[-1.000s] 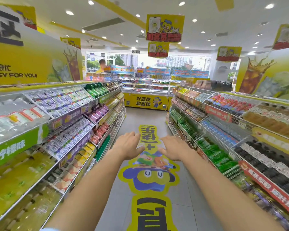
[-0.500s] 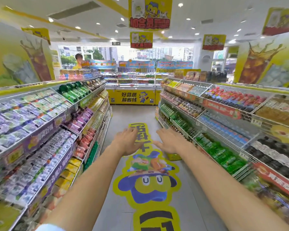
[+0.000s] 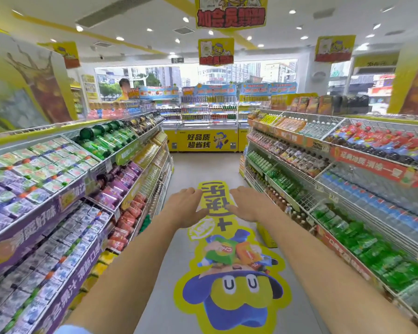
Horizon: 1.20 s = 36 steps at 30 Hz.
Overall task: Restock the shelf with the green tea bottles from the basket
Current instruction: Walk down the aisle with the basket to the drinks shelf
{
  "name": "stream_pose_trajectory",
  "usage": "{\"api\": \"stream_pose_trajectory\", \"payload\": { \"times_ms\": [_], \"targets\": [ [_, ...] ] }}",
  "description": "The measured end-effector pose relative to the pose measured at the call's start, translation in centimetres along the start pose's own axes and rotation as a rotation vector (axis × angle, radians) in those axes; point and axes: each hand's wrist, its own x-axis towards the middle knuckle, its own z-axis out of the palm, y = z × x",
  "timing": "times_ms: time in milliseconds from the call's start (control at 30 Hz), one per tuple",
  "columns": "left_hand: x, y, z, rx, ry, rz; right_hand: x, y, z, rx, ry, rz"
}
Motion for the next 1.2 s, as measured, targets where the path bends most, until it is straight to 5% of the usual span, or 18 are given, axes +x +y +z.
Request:
{"api": "stream_pose_trajectory", "payload": {
  "times_ms": [467,1200],
  "targets": [
    [23.9,-9.2,6.6,-0.007,-0.001,-0.053,25.2,6.0,4.8,0.012,-0.002,-0.054],
    [67.3,-21.0,18.4,-0.094,0.005,0.205,61.9,22.3,11.0,-0.042,-0.070,0.173]
  ]
}}
